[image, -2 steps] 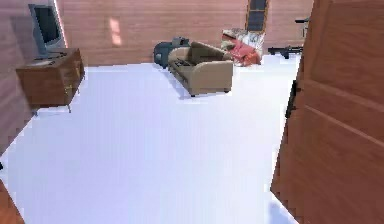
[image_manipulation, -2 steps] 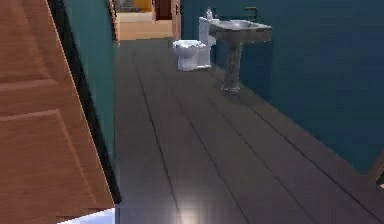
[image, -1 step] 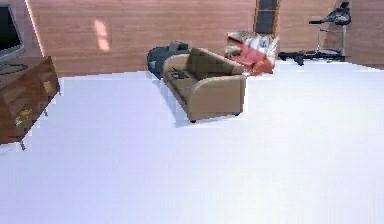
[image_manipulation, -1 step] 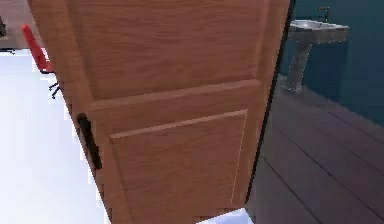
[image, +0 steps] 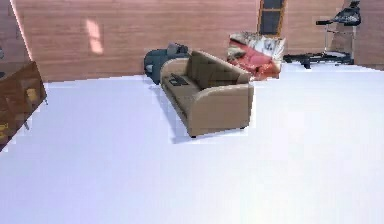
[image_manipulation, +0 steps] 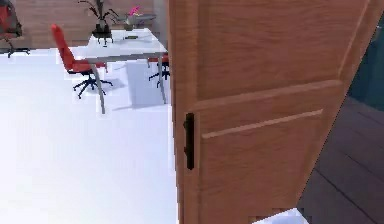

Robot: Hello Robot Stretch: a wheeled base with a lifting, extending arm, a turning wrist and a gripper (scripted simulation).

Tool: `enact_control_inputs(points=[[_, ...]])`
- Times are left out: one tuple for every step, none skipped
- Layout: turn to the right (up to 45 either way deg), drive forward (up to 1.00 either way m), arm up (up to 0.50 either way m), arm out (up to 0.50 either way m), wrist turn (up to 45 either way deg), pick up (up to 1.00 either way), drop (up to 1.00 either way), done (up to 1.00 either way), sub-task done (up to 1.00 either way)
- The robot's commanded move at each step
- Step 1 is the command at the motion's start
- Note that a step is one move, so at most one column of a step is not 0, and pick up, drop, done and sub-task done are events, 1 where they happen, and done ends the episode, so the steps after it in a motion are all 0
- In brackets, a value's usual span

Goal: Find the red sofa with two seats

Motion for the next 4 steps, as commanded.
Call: enact_control_inputs(points=[[30.0, 0.0, 0.0, 0.0, 0.0, 0.0, 0.0, 0.0, 0.0], [0.0, 0.5, 0.0, 0.0, 0.0, 0.0, 0.0, 0.0, 0.0], [0.0, 1.0, 0.0, 0.0, 0.0, 0.0, 0.0, 0.0, 0.0], [-3.0, 0.0, 0.0, 0.0, 0.0, 0.0, 0.0, 0.0, 0.0]])
